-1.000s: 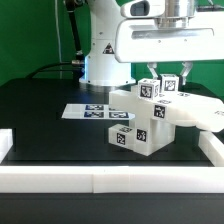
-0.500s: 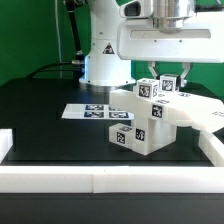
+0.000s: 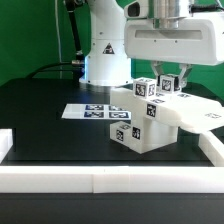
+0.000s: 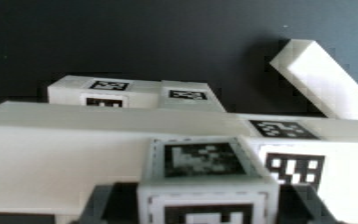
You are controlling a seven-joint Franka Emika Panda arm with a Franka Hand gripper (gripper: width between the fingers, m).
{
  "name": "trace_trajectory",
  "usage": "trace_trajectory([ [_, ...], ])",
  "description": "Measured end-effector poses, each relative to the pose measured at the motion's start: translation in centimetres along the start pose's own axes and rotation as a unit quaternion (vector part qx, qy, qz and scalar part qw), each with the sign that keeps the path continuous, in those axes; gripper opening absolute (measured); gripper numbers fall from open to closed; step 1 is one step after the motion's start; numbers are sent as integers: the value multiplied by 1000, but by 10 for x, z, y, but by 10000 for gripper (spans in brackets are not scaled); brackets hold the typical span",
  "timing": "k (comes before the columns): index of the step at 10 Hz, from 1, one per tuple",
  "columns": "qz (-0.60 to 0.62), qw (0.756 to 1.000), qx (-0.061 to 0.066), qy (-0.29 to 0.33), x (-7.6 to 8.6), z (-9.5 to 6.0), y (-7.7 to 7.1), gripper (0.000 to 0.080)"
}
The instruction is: Assemble chair
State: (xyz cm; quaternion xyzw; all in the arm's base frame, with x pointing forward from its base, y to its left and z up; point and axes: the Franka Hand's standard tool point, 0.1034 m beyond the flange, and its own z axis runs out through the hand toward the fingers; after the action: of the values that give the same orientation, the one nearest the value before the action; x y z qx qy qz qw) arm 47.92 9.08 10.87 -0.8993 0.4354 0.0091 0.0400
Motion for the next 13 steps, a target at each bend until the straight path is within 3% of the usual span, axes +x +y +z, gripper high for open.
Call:
trace_trajectory([
  [6, 179, 984, 3, -3, -4, 0, -3, 287],
  [7, 188, 982, 3, -4, -4, 0, -3, 368],
  [8, 183, 983, 3, -4, -4, 1, -3, 368],
  [10, 182, 983, 3, -4, -4, 1, -3, 604],
  [13, 182, 983, 3, -4, -4, 1, -3, 647],
])
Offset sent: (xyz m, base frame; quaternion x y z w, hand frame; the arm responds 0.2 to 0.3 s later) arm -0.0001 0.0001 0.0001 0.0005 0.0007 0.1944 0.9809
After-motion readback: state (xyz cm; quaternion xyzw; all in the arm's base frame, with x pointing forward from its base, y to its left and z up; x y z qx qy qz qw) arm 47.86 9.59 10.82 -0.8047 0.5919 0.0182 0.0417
